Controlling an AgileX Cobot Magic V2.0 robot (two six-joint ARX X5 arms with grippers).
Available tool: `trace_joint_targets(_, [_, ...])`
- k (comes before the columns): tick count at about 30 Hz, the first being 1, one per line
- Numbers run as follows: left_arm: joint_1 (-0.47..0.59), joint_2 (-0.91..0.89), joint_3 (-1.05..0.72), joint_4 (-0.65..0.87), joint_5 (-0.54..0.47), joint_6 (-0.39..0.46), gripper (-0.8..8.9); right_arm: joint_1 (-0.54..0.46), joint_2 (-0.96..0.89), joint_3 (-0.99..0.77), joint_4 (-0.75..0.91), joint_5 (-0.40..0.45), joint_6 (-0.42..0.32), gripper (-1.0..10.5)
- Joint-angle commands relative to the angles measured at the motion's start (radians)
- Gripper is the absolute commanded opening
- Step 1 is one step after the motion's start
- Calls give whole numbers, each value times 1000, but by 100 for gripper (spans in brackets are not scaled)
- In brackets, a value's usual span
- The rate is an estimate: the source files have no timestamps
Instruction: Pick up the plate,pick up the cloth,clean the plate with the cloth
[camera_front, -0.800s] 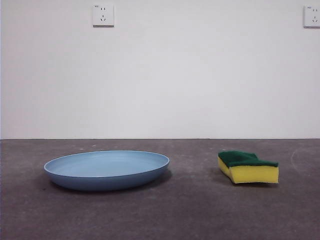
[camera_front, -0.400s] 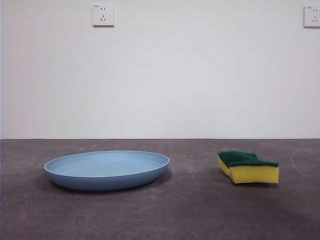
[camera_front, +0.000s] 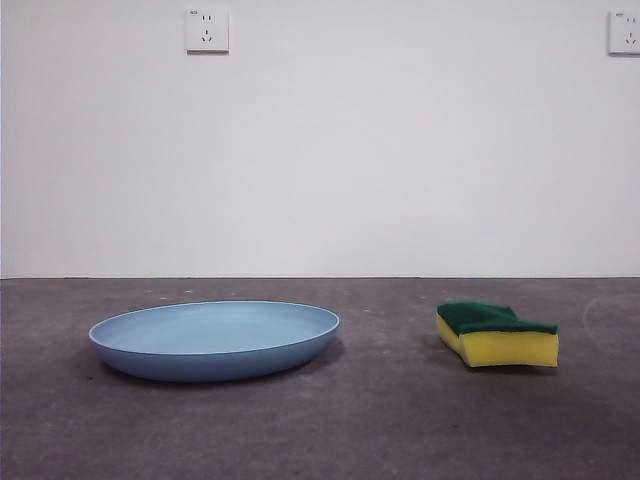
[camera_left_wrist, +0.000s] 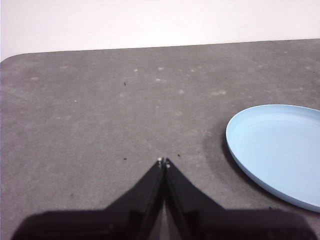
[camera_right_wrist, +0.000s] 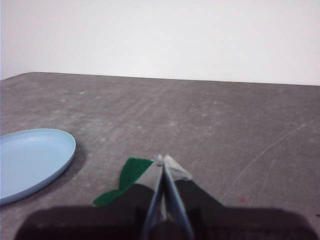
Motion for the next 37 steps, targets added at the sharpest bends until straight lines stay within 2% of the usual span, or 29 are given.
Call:
trace_joint_targets(1, [3,-3,-9,-8,0,5,-3,0,-4,-16,4,-1,-3,2])
trace_joint_targets(8, [3,-3,-9,-8,0,5,-3,0,-4,-61,2,0,69,2])
trace_joint_targets(10, [3,-3,-9,-8,0,5,-3,0,-4,-63,-50,3,91,2])
trace_joint_targets(18, [3,-3,-9,-8,0,5,-3,0,-4,-63,-59,3,120,2])
trace_joint_targets(37, [3,-3,-9,-8,0,5,-3,0,-2,-63,-55,3,120,2])
